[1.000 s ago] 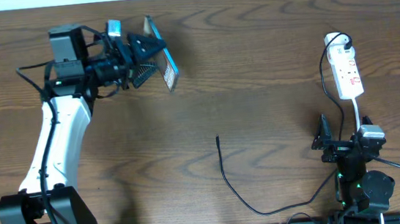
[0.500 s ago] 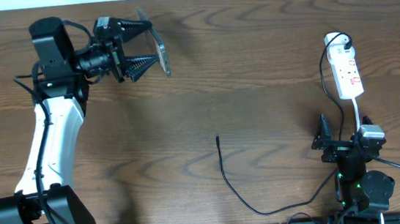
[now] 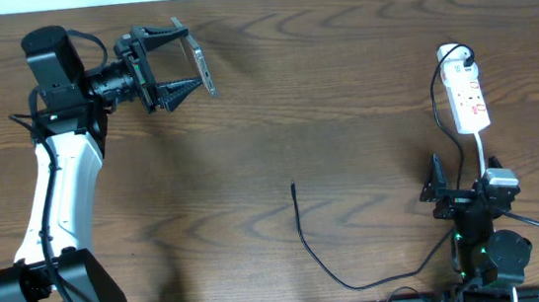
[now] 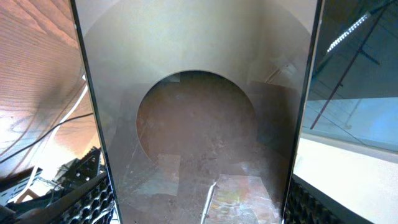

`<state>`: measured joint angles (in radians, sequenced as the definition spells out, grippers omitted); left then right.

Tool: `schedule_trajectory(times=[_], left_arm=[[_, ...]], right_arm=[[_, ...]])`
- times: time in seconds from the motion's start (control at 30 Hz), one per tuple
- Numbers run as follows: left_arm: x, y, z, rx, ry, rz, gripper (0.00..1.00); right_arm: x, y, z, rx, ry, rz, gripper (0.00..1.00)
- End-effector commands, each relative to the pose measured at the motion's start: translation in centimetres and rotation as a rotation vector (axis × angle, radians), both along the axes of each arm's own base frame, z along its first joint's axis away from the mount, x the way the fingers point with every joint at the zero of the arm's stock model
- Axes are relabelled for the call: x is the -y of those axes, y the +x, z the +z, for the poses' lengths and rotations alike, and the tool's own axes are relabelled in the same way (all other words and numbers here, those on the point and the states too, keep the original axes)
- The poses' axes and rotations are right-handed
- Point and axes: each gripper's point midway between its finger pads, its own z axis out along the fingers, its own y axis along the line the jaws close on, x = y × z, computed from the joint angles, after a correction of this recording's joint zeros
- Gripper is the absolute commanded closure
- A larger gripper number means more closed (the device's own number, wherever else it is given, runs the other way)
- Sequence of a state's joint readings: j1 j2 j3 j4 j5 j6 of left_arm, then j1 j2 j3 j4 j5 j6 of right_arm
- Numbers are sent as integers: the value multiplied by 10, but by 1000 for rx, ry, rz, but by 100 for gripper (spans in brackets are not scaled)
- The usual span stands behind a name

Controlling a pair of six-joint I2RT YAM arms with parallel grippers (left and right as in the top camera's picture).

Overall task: Plug charger to phone and switch on socket
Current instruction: 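Lift the phone with the left gripper and tilt it upright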

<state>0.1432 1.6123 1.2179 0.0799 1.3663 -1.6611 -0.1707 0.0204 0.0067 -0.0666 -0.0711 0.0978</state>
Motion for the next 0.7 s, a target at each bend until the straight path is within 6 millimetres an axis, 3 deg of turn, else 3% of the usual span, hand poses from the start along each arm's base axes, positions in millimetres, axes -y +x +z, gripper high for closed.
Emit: schedule_trajectory(times=[0.0,0.67], left_arm=[[1,-6,16,37,-5,-14,93],[0,-4,15,37,-1,-6,92]], right_arm=[[-4,0,-1,-4,-8,14,1],[-3,0,-1,-4,-9,14,1]])
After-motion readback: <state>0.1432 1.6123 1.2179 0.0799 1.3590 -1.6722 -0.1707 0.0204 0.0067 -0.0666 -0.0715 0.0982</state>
